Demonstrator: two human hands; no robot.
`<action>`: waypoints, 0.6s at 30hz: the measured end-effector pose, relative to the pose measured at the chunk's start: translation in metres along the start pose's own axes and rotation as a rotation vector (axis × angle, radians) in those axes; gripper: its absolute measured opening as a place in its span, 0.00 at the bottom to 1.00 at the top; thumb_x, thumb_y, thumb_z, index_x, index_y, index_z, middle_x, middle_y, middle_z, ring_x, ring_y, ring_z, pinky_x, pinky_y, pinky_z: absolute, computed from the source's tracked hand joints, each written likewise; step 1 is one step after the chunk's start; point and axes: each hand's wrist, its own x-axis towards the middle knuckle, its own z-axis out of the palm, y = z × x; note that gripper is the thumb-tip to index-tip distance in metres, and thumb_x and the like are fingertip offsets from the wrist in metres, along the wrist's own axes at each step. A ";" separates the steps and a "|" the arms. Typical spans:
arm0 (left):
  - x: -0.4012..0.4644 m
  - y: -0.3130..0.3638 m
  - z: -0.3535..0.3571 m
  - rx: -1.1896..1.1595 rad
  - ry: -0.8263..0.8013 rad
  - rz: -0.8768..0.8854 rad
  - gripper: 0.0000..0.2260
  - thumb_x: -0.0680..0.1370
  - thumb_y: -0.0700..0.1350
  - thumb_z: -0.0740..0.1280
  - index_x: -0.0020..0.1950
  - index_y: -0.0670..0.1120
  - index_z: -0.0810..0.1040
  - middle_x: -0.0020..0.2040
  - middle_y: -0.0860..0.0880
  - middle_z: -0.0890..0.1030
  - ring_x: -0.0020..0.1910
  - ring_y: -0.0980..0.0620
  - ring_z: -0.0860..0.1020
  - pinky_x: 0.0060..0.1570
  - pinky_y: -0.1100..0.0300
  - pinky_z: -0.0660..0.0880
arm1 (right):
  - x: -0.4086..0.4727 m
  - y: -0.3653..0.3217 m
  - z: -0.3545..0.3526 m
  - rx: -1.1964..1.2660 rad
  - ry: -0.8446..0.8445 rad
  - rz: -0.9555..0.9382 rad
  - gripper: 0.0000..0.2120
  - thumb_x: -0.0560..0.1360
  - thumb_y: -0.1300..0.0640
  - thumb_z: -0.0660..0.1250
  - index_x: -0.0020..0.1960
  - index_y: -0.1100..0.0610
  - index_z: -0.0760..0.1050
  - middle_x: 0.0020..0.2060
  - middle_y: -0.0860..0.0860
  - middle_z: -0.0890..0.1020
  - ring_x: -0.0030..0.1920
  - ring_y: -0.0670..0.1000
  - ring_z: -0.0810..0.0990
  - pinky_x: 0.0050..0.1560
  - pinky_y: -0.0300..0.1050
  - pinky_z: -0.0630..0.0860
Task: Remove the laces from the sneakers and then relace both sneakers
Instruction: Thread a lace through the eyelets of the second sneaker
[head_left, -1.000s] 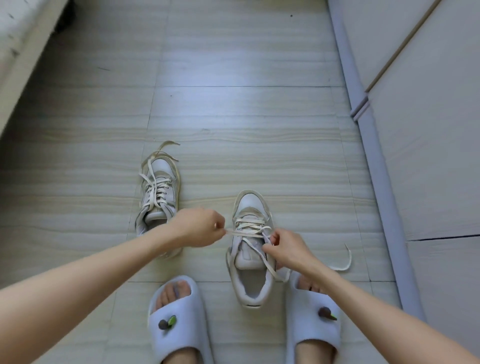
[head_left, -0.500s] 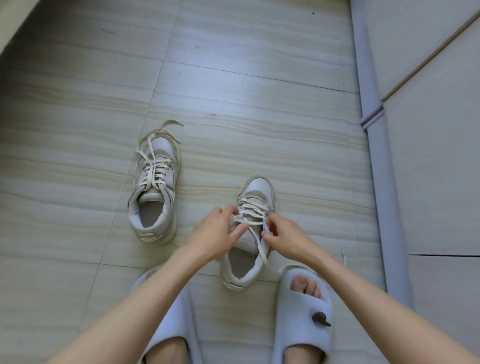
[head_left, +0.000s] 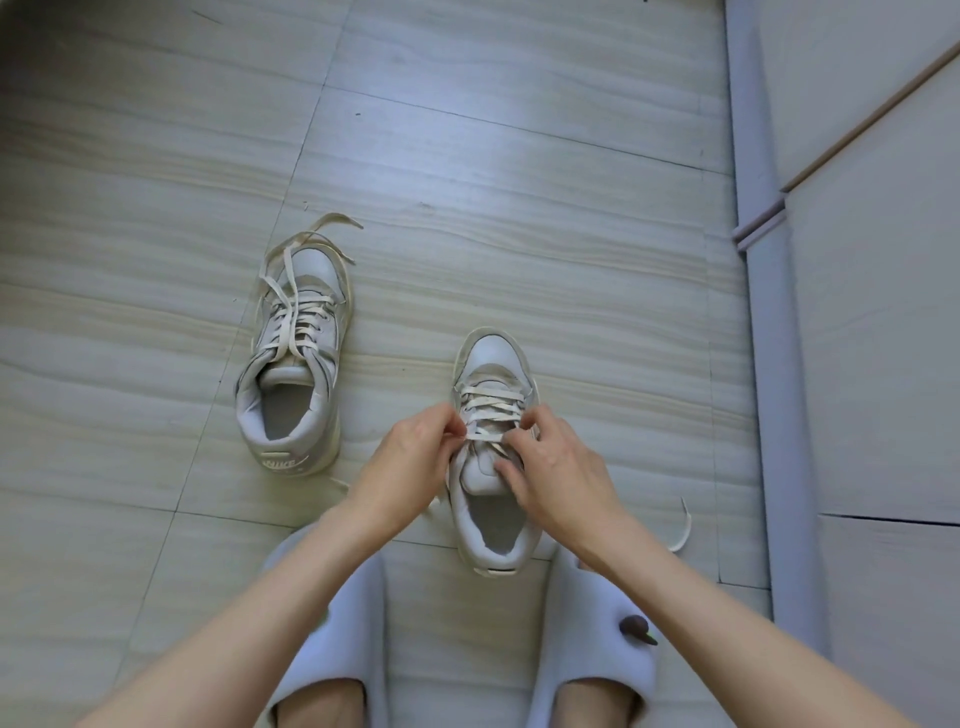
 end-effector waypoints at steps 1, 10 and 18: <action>-0.002 0.000 -0.001 0.017 0.000 0.020 0.01 0.77 0.37 0.64 0.47 0.40 0.75 0.42 0.46 0.80 0.43 0.44 0.77 0.45 0.51 0.72 | 0.001 -0.001 0.000 0.007 -0.018 0.024 0.13 0.79 0.48 0.58 0.55 0.55 0.74 0.59 0.49 0.67 0.57 0.51 0.70 0.43 0.45 0.68; -0.013 -0.002 -0.006 0.151 0.050 0.076 0.03 0.79 0.37 0.60 0.47 0.39 0.72 0.37 0.44 0.77 0.37 0.40 0.74 0.37 0.46 0.71 | 0.007 0.002 -0.003 0.073 0.102 0.053 0.07 0.80 0.59 0.55 0.51 0.62 0.69 0.47 0.59 0.77 0.44 0.62 0.75 0.38 0.47 0.62; -0.016 -0.008 -0.005 0.219 0.043 0.057 0.04 0.77 0.33 0.60 0.48 0.40 0.72 0.38 0.44 0.78 0.38 0.40 0.75 0.36 0.45 0.72 | 0.004 0.026 -0.006 0.158 0.105 0.007 0.05 0.78 0.64 0.56 0.45 0.58 0.61 0.36 0.60 0.74 0.33 0.63 0.71 0.33 0.52 0.64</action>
